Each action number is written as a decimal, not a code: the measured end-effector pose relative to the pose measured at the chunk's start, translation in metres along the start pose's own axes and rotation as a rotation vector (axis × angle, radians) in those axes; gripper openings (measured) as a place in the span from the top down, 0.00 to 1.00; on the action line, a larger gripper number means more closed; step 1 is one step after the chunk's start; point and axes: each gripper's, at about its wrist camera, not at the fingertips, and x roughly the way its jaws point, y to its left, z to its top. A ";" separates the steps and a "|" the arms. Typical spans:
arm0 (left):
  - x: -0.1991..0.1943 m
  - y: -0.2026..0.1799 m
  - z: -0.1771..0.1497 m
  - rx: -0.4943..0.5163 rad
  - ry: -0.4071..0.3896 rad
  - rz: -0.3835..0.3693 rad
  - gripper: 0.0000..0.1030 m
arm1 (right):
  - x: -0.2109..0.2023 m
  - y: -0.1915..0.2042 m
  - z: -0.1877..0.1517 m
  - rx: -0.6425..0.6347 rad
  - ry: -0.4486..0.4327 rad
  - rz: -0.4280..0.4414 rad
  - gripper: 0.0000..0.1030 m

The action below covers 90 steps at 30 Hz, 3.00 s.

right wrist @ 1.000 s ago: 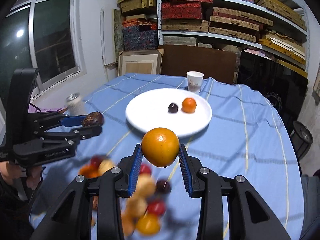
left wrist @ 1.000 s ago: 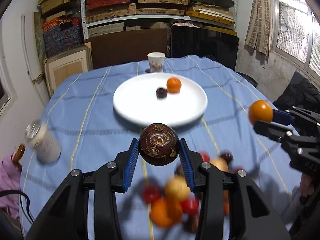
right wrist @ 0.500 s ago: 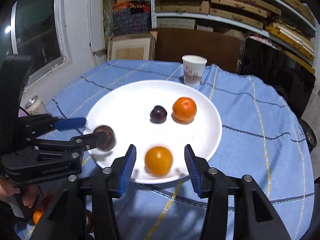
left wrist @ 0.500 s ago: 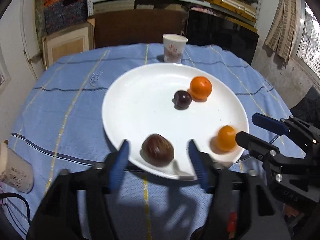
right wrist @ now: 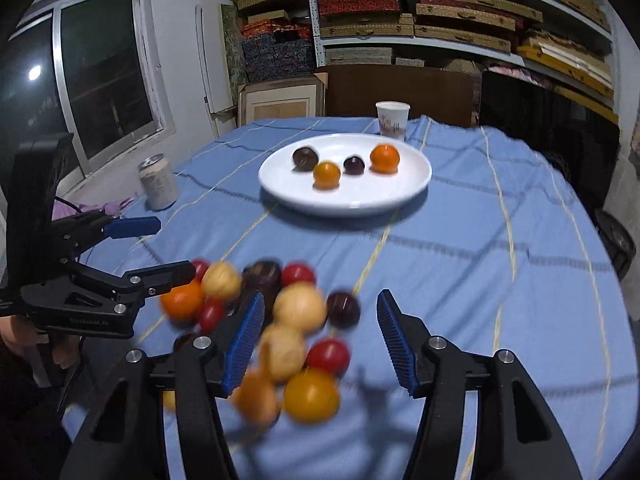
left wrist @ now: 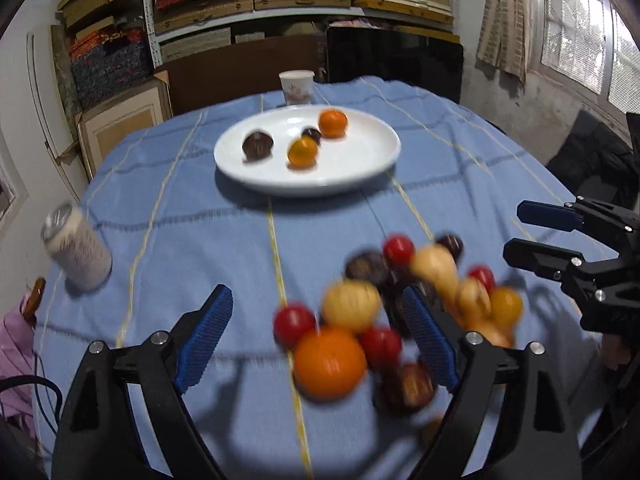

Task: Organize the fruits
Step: 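Move both open tools back to the fruit cluster, then grasp the small tan fruit with the left tool while the right tool grasps a pale oval fruit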

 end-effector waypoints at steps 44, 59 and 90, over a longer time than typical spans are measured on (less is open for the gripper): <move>-0.026 -0.050 -0.081 -0.002 -0.018 -0.121 0.72 | -0.009 0.048 -0.053 -0.136 0.032 -0.009 0.51; -0.019 -0.048 -0.080 -0.013 0.008 -0.124 0.72 | 0.008 0.055 -0.046 -0.140 0.104 -0.049 0.63; -0.014 -0.046 -0.078 -0.027 0.030 -0.130 0.72 | 0.012 0.047 -0.045 -0.104 0.138 -0.023 0.70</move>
